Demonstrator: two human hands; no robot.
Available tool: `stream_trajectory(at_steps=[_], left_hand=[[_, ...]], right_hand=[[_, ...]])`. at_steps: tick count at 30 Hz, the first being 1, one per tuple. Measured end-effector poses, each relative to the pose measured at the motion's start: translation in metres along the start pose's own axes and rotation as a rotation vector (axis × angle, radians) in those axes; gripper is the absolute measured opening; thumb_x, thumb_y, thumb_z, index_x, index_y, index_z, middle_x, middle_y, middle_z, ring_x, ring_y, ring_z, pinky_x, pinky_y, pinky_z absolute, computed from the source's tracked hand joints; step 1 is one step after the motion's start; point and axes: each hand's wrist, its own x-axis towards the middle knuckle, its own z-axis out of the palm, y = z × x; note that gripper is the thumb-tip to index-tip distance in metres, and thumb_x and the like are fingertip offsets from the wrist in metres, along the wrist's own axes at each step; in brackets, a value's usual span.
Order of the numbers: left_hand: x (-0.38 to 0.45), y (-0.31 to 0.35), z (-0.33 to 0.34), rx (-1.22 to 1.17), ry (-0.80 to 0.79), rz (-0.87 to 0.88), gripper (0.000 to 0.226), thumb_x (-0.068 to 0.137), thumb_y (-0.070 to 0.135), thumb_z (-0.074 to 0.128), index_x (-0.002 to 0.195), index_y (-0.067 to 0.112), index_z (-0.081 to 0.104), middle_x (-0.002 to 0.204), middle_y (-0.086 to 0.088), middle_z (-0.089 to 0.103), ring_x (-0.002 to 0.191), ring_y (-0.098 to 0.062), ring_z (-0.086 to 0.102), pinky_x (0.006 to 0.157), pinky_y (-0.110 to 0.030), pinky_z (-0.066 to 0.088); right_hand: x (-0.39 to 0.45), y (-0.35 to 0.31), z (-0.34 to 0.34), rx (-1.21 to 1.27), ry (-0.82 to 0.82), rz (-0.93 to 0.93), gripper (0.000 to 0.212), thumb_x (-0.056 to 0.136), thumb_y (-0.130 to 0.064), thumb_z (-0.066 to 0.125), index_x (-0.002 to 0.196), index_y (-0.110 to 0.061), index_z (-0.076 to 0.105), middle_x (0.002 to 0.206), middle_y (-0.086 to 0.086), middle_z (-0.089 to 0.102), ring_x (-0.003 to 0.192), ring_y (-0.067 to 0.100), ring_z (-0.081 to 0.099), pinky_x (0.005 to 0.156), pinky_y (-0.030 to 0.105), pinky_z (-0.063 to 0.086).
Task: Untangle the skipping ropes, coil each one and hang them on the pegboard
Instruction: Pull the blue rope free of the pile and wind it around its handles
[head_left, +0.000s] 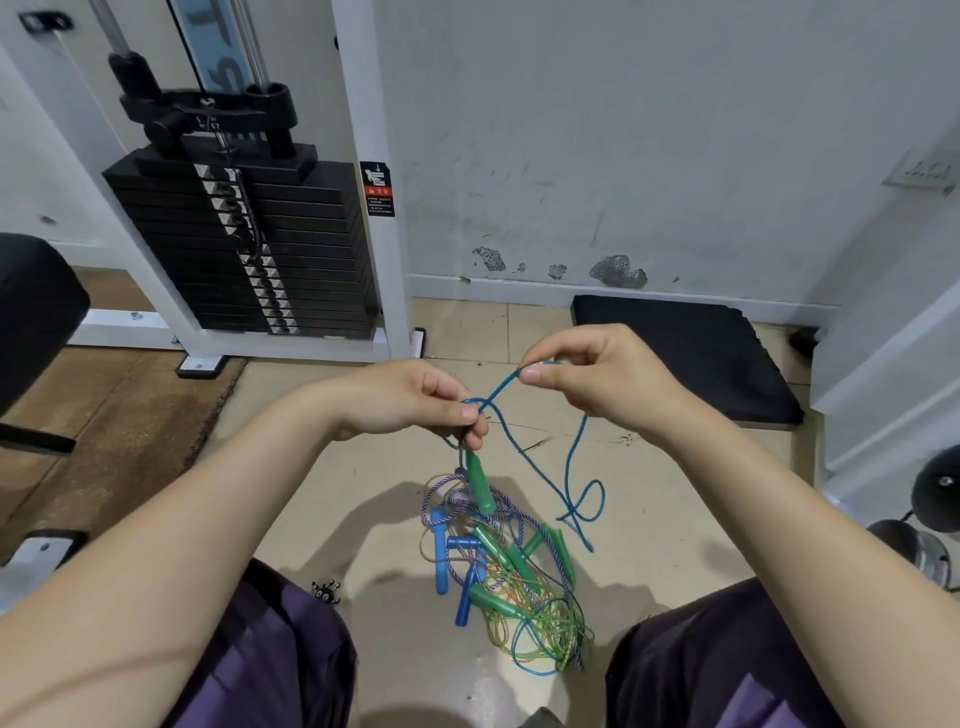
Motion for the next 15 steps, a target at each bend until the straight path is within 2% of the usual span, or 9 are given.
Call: stream_trajectory(at_steps=[3, 5, 7, 9, 10, 12, 15], left_hand=[[-0.002, 0.002, -0.001, -0.005, -0.014, -0.036, 0.028, 0.104, 0.022, 0.045, 0.094, 0.007, 0.066, 0.104, -0.019, 0.072, 0.103, -0.022, 0.068, 0.109, -0.045, 0.044], [-0.006, 0.006, -0.006, -0.01, 0.033, -0.024, 0.029, 0.104, 0.022, 0.043, 0.089, 0.007, 0.063, 0.09, -0.016, 0.072, 0.095, -0.025, 0.07, 0.106, -0.045, 0.046], [-0.011, 0.009, -0.012, -0.098, 0.078, 0.044, 0.026, 0.102, 0.023, 0.048, 0.085, 0.008, 0.062, 0.067, -0.008, 0.065, 0.071, -0.027, 0.067, 0.095, -0.045, 0.05], [-0.015, 0.013, -0.014, -0.308, 0.065, 0.155, 0.022, 0.099, 0.026, 0.055, 0.086, 0.011, 0.066, 0.054, 0.0, 0.048, 0.048, -0.017, 0.049, 0.079, -0.039, 0.053], [-0.017, 0.015, -0.014, -0.401, 0.032, 0.218, 0.02, 0.096, 0.028, 0.059, 0.09, 0.013, 0.07, 0.054, 0.002, 0.044, 0.044, -0.013, 0.042, 0.072, -0.034, 0.053], [-0.015, 0.016, -0.009, -0.472, -0.003, 0.287, 0.018, 0.094, 0.03, 0.062, 0.099, 0.017, 0.074, 0.057, 0.001, 0.046, 0.044, -0.01, 0.04, 0.061, -0.027, 0.048], [-0.008, 0.013, -0.004, -0.371, 0.085, 0.237, 0.02, 0.096, 0.025, 0.057, 0.104, 0.017, 0.074, 0.056, 0.0, 0.043, 0.044, -0.011, 0.035, 0.048, -0.02, 0.032]], right_hand=[[-0.003, 0.001, -0.003, 0.084, -0.008, 0.035, 0.004, 0.084, -0.008, 0.074, 0.081, -0.011, 0.073, 0.051, -0.005, 0.057, 0.046, 0.007, 0.053, 0.042, 0.009, 0.034], [-0.004, 0.0, -0.002, 0.106, -0.034, 0.046, 0.008, 0.085, -0.003, 0.072, 0.079, -0.009, 0.072, 0.055, -0.003, 0.061, 0.049, 0.007, 0.057, 0.043, 0.007, 0.036], [-0.004, 0.0, -0.001, 0.137, -0.038, 0.048, 0.009, 0.085, -0.002, 0.072, 0.078, -0.008, 0.071, 0.06, 0.002, 0.063, 0.05, 0.009, 0.059, 0.043, 0.008, 0.037], [-0.004, -0.001, 0.0, 0.207, -0.04, 0.038, 0.006, 0.085, -0.002, 0.071, 0.08, -0.007, 0.072, 0.063, 0.005, 0.066, 0.052, 0.012, 0.062, 0.047, 0.011, 0.042], [-0.003, -0.001, 0.0, 0.247, -0.043, 0.032, 0.003, 0.084, -0.003, 0.071, 0.082, -0.005, 0.072, 0.065, 0.007, 0.067, 0.053, 0.014, 0.063, 0.05, 0.014, 0.045], [-0.002, -0.002, 0.0, 0.306, -0.048, 0.022, 0.005, 0.084, -0.004, 0.07, 0.087, -0.001, 0.073, 0.069, 0.01, 0.069, 0.056, 0.018, 0.065, 0.057, 0.019, 0.05], [-0.001, -0.003, -0.001, 0.35, -0.056, 0.012, 0.011, 0.083, -0.001, 0.071, 0.094, -0.002, 0.071, 0.073, 0.011, 0.07, 0.059, 0.021, 0.065, 0.063, 0.024, 0.053]])
